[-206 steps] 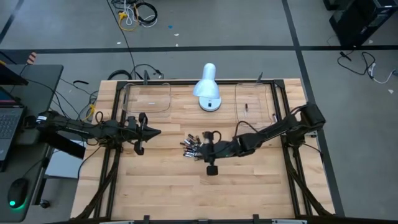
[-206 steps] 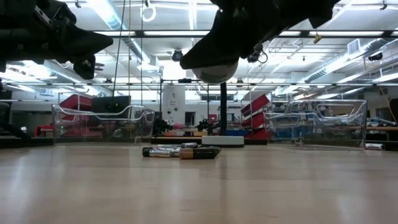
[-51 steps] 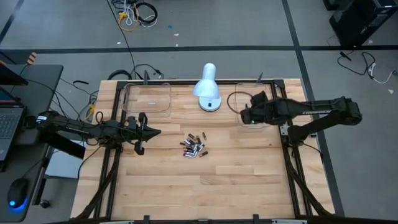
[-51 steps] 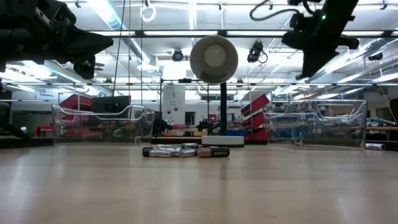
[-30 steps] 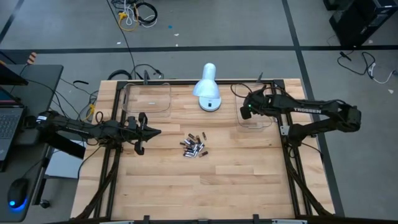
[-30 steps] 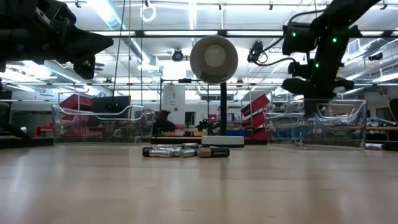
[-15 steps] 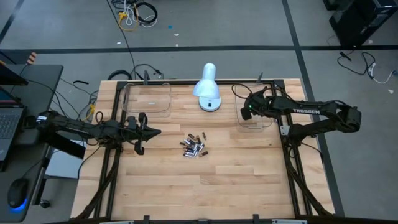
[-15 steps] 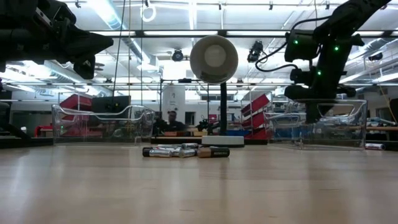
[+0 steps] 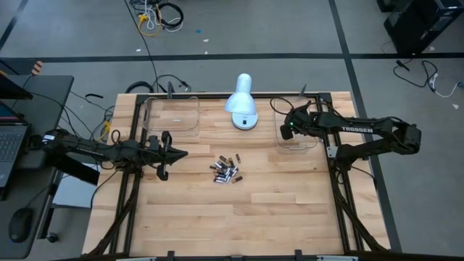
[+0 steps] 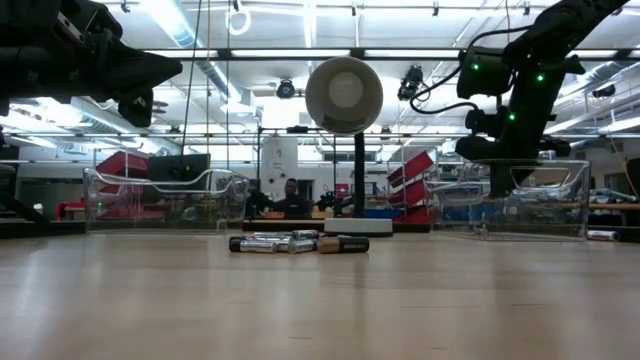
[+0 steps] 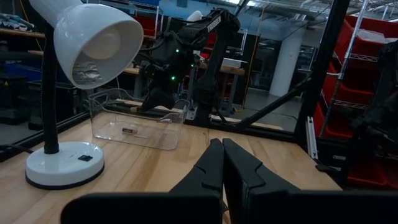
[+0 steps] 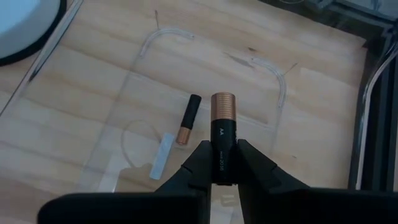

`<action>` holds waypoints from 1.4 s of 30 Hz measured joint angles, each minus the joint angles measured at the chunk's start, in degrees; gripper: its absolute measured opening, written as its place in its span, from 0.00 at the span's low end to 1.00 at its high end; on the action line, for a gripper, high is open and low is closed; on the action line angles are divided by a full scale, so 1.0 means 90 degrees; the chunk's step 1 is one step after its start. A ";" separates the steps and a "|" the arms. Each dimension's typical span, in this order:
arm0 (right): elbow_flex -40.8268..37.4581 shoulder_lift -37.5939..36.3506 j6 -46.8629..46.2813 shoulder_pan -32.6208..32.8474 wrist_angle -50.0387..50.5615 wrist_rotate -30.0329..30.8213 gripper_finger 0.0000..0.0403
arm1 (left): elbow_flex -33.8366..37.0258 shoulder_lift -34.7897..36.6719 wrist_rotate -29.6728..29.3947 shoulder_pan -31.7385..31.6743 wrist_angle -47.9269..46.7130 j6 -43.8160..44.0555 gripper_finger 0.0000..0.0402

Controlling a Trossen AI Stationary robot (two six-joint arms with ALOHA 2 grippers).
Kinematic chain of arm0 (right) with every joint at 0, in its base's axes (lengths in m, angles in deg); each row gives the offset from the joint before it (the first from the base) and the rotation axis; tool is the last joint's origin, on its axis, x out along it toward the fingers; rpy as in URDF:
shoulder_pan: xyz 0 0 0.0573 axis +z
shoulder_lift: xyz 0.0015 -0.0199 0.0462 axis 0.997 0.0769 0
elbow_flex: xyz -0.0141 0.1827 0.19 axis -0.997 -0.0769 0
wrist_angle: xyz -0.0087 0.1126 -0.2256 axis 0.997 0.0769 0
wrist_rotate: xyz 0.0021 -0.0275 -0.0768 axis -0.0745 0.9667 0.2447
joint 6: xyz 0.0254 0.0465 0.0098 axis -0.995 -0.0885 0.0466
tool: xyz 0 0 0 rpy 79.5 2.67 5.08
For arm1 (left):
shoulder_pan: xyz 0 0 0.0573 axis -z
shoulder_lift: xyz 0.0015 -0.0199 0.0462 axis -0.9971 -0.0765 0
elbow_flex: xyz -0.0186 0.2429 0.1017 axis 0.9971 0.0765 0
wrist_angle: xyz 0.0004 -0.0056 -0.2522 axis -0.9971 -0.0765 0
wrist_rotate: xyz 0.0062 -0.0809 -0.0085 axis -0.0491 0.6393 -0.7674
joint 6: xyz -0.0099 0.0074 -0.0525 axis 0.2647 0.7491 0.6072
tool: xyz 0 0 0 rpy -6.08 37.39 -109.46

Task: Sort batteries
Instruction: Put the black battery in the transparent bin

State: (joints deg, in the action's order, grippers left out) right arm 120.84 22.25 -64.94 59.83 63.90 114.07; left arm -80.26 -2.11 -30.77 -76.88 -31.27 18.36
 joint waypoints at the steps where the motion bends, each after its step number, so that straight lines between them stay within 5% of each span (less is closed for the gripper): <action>1: 0.0000 0.0000 0.0002 0.0000 0.0000 0.0000 0.11 | 0.0000 0.0001 0.0000 -0.0002 -0.0001 -0.0001 0.00; 33: 0.0000 -0.0009 0.0196 0.0026 -0.0452 0.0007 0.20 | 0.0000 0.0000 0.0000 -0.0001 -0.0003 -0.0018 0.00; 42: 0.0000 -0.0566 0.0328 0.0261 -0.0731 0.0010 0.19 | 0.0000 0.0000 0.0000 -0.0001 -0.0003 0.0099 0.00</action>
State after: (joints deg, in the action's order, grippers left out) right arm 120.84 17.15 -61.99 62.19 57.32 114.16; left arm -80.26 -2.11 -30.77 -76.89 -31.29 19.26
